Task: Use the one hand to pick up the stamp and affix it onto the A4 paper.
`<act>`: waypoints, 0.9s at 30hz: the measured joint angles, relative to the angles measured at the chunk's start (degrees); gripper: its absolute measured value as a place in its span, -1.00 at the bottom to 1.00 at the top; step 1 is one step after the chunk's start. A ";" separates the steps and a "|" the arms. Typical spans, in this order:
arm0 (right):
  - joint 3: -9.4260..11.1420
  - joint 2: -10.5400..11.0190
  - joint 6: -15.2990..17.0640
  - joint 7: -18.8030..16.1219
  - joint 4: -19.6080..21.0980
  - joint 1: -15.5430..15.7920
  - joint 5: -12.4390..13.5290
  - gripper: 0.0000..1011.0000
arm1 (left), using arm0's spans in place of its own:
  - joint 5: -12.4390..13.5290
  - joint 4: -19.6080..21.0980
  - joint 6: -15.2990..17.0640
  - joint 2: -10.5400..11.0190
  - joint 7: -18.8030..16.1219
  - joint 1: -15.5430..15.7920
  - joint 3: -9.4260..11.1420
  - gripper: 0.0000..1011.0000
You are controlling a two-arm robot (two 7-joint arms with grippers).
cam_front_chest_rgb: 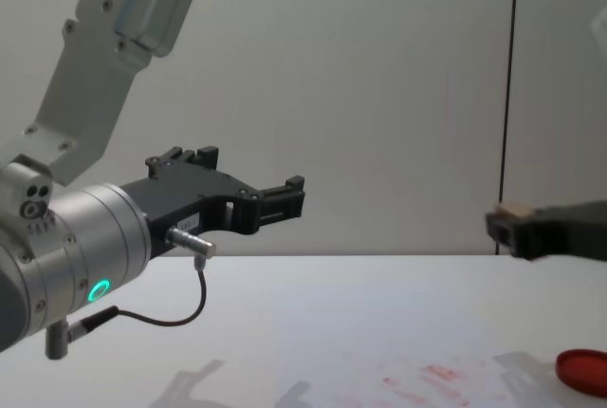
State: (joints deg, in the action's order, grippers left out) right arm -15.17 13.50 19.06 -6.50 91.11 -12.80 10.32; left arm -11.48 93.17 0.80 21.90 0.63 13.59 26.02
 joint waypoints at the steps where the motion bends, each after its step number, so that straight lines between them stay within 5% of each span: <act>1: 0.17 0.22 0.24 0.27 0.00 0.23 0.14 -0.56 | 0.00 0.00 0.00 0.00 0.00 0.00 0.00 0.96; 27: 2.91 3.51 2.67 3.39 -3.53 4.95 2.93 -0.57 | 0.00 0.00 0.00 0.00 0.00 0.00 0.00 0.96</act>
State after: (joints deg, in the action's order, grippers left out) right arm -12.26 17.01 21.74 -3.11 87.58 -7.85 13.25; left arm -11.48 93.18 0.79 21.89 0.62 13.59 26.02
